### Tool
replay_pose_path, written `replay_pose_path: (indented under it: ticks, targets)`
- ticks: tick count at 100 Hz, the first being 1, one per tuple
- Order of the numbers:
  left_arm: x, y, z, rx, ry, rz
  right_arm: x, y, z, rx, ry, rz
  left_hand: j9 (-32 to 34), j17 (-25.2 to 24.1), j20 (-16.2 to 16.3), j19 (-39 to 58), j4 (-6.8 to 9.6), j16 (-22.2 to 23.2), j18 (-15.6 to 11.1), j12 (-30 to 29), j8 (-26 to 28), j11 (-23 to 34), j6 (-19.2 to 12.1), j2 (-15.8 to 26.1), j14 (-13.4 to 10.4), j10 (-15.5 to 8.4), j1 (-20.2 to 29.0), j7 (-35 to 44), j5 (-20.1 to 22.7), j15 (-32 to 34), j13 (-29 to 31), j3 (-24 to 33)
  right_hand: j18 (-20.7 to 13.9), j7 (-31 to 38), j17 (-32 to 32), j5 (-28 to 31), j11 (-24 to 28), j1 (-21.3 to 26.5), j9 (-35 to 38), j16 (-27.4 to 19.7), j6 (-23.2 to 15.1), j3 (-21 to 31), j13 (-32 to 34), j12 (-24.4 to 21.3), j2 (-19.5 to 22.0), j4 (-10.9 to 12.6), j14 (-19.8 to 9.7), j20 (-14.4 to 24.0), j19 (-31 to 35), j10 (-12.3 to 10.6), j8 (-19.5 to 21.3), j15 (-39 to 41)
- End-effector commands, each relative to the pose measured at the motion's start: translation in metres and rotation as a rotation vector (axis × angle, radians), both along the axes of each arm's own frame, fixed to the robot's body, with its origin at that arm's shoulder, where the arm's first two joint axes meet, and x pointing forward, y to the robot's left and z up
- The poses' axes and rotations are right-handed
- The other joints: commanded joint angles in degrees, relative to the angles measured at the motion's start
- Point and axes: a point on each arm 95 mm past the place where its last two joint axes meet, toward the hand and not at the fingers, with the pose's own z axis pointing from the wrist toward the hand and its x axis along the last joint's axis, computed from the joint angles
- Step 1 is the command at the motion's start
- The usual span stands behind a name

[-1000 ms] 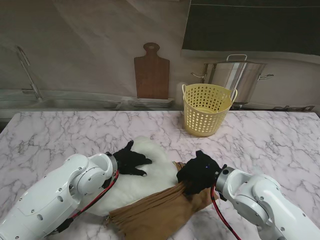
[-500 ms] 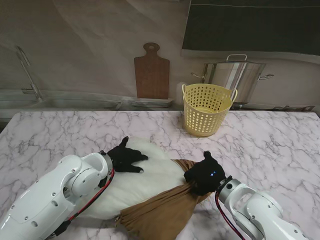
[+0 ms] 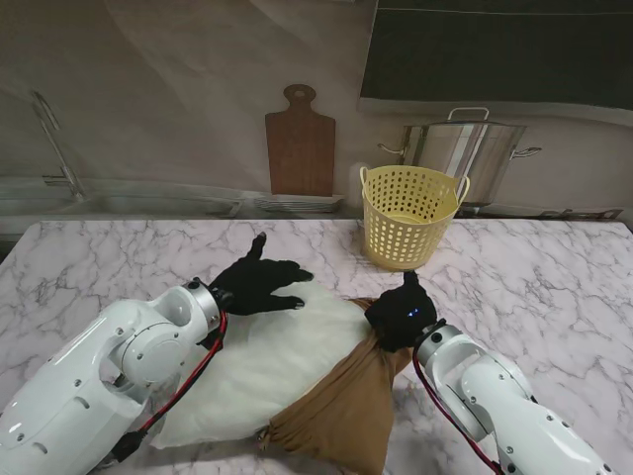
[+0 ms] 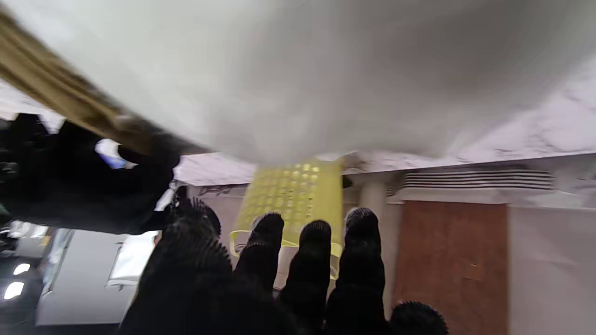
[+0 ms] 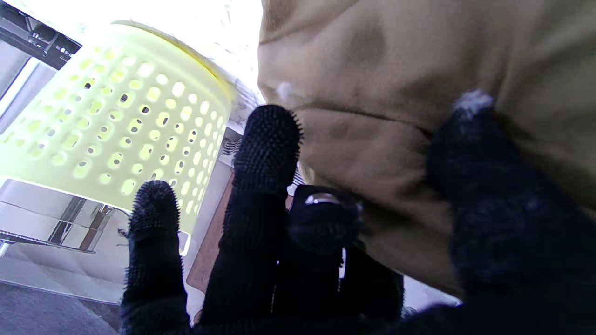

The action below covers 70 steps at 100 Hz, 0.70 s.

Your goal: Remove the pillowcase from the pillow and put it in the laundry basket

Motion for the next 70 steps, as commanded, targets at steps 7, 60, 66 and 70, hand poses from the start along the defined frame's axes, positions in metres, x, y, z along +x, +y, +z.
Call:
replay_pose_path:
  ticks: [7, 60, 66, 70]
  targets:
    - [-0.01, -0.018, -0.025, 0.061, 0.051, -0.081, -0.002, -0.005, -0.006, -0.001, 0.02, -0.023, 8.9, 2.5, 2.2, 87.1, 0.85, 2.9, 1.9, 4.4, 8.2, 4.3, -0.7, -2.0, 1.2, -0.6, 3.8, 6.7, 8.5, 3.1, 6.3, 0.9, -0.4, 7.0, -0.4, 5.0, -0.1, 1.6, 1.0, -0.8, 2.4, -1.5, 1.3, -0.8, 4.0, 0.0, -0.8, 0.6, 0.8, 1.8, 0.7, -0.5]
    - [-0.002, -0.008, -0.115, 0.335, 0.291, -0.115, -0.029, -0.051, -0.025, -0.114, 0.059, -0.087, -1.0, -0.5, 1.0, 84.6, 1.38, 2.6, 1.4, 1.4, 1.5, 0.0, 0.9, -4.4, 1.3, 0.3, -4.4, -2.3, -2.9, 0.7, 0.8, 0.9, -0.4, 5.5, -1.0, 2.2, -7.7, 2.7, -0.7, -1.9, -2.6, -3.6, -0.4, -3.5, 4.6, -0.2, -0.3, 0.4, 0.4, 0.6, -3.5, -5.7]
    - [-0.002, -0.004, -0.118, 0.359, 0.295, -0.104, -0.031, -0.06, -0.028, -0.144, 0.065, -0.112, -1.1, -0.6, 1.0, 84.5, 1.38, 2.6, 1.3, 1.4, 1.3, 0.0, 1.0, -4.1, 1.2, 0.3, -4.5, -2.3, -3.1, 0.7, 0.8, 1.0, -0.3, 5.4, -1.2, 2.2, -8.3, 2.9, -0.7, -2.0, -2.7, -3.7, -0.5, -3.5, 4.7, -0.2, -0.1, 0.3, 0.2, 0.5, -3.9, -6.0]
    - [-0.002, -0.002, -0.119, 0.376, 0.296, -0.099, -0.033, -0.065, -0.031, -0.16, 0.07, -0.129, -1.3, -0.7, 1.0, 84.5, 1.39, 2.5, 1.1, 1.3, 1.2, 0.0, 1.0, -4.1, 1.1, 0.3, -4.3, -2.3, -3.1, 0.7, 0.6, 1.0, -0.3, 5.5, -1.2, 2.3, -8.4, 2.9, -0.6, -2.0, -2.5, -3.7, -0.5, -3.5, 4.6, -0.2, -0.2, 0.3, 0.2, 0.6, -4.1, -6.0]
